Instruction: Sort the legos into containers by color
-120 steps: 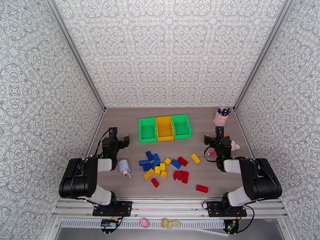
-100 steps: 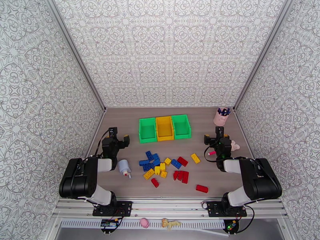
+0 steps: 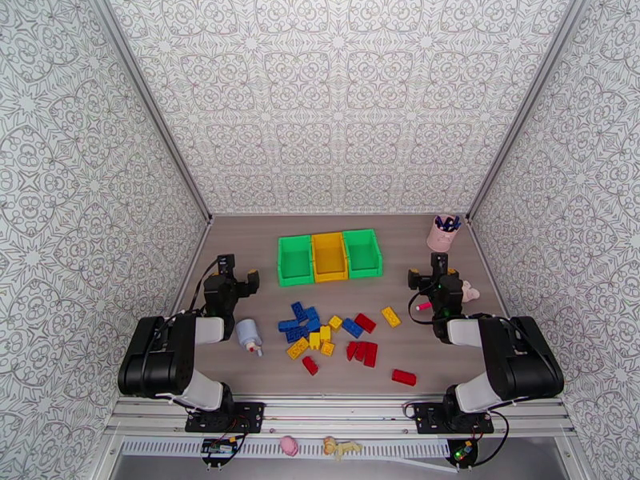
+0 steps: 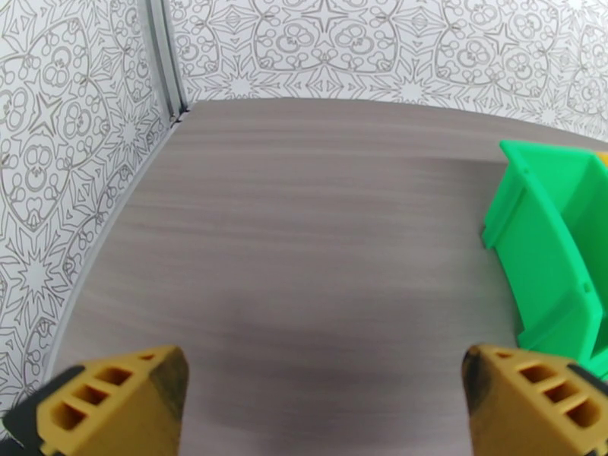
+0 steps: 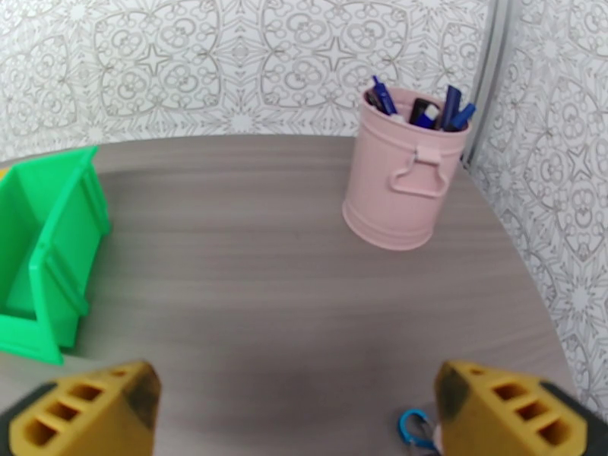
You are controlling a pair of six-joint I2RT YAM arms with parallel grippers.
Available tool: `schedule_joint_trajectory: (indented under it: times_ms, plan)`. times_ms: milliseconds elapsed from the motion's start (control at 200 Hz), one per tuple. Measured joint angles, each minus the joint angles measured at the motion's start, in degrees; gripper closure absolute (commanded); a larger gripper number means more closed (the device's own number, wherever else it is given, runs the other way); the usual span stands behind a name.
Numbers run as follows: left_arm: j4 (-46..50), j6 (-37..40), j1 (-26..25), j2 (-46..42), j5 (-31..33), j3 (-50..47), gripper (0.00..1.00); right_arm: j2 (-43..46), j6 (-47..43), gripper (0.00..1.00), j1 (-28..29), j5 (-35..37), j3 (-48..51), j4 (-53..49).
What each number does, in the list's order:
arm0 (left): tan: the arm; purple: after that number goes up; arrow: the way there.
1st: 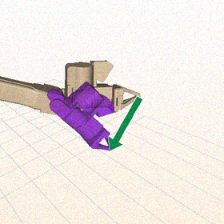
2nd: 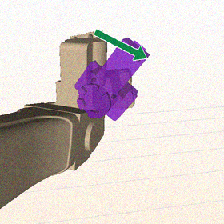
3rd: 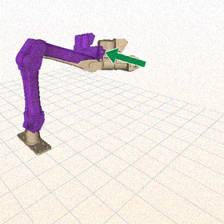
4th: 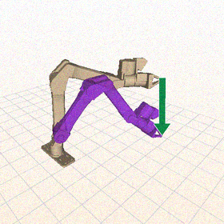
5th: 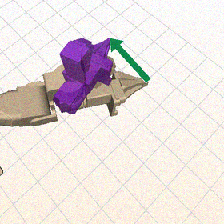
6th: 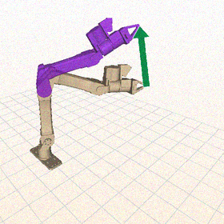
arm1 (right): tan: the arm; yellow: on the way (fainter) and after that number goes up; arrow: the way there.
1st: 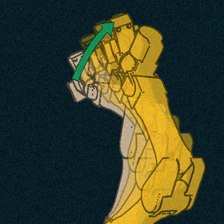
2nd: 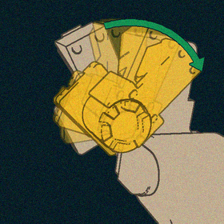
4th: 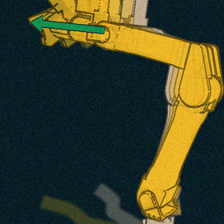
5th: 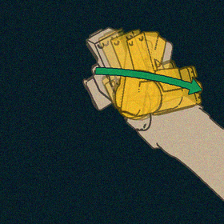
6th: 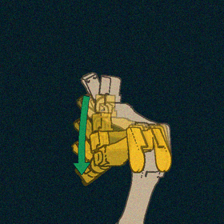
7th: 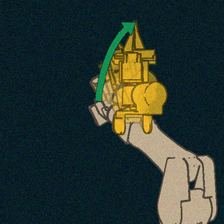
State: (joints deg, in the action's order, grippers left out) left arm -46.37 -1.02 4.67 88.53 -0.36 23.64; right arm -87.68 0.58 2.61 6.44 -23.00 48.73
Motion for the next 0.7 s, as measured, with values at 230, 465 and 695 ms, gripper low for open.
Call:
schedule_joint_trajectory:
  times_ms: [230, 465, 695]
  plan:
    - [0.0, 0.0, 0.0, 0.0, 0.0, 0.0, 0.0, 0.0, 0.0, 0.0, 0.0, 0.0, 0.0, 0.0]
    - [3.6, 0.3, 0.2, -3.3, -2.7, 0.0, 0.0, 3.6, -0.2, 0.0, 0.5, 1.5, 0.0, -3.9]
    - [11.0, 4.0, -4.0, -14.8, -3.6, 0.8, 0.0, 14.2, -2.6, 0.01, 5.7, 5.6, -3.9, -16.5]
